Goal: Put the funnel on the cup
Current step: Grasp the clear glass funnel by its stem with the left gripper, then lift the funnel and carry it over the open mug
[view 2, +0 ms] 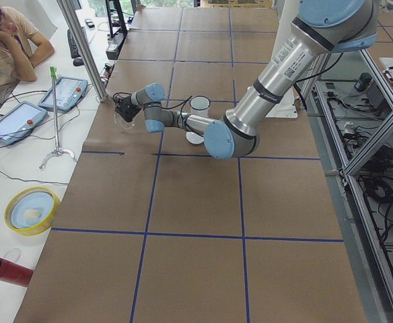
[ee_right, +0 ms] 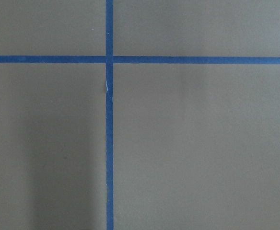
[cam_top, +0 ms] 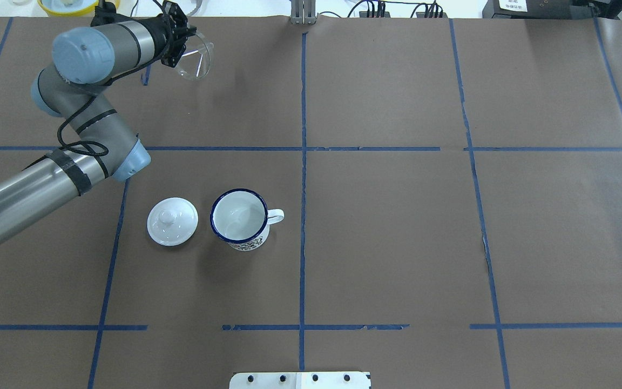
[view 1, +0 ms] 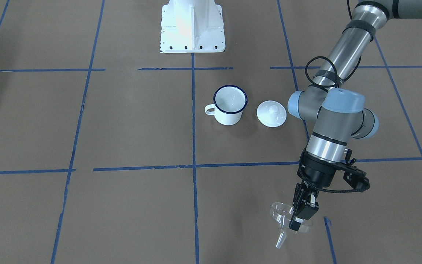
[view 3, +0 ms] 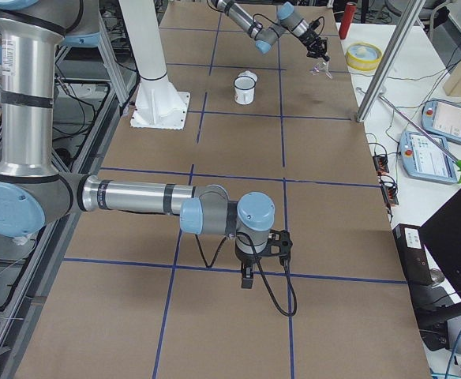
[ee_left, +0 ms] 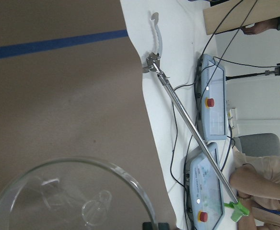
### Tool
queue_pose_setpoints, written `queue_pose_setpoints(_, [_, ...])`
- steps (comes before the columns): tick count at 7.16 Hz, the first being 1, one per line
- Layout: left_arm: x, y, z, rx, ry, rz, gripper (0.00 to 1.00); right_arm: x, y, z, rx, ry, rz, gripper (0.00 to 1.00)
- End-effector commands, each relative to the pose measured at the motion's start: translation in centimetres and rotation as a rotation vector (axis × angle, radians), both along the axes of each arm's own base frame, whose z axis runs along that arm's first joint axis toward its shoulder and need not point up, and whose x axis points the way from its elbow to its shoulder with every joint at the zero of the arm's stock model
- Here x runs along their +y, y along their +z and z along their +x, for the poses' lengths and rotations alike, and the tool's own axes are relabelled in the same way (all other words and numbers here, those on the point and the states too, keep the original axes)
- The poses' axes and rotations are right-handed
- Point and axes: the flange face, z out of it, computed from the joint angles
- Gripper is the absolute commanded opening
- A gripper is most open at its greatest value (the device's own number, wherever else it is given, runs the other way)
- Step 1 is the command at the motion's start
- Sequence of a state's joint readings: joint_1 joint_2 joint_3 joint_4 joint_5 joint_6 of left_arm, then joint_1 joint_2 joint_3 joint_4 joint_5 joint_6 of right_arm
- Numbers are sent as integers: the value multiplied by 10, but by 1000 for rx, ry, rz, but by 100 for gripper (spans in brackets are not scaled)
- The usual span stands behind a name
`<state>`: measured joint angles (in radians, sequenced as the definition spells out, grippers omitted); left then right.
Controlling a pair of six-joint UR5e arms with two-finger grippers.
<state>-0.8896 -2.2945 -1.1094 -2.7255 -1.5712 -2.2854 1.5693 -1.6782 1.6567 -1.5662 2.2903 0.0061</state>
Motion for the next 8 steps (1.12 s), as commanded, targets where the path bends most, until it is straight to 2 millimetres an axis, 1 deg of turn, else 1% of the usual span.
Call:
queue_pose_setpoints(1, [35,-78,-26,19,77,13,0,0,0,0,0,0,0,100])
queue_pose_setpoints(2, [63,-118,-36,16,160,-9,0,0,0,0,0,0,0,100])
queue_pose_setpoints(3, [92,-154,-46,-25,255,-49,0,0,0,0,0,0,0,100])
queue_pose_setpoints(4, [119,-186,-64,-102,280,-94,0,0,0,0,0,0,0,100])
queue_pose_setpoints(5, [138,-218,-72,-190,345,-158,0,0,0,0,0,0,0,100])
queue_pose_setpoints(6, [150,-246,-58,-268,439,-230,0,0,0,0,0,0,0,100])
queue_pose_setpoints(7, [179,-275,-14,-427,583,-266,0,0,0,0,0,0,0,100])
queue_pose_setpoints(8, [200,-291,0,-537,678,-298,0,0,0,0,0,0,0,100])
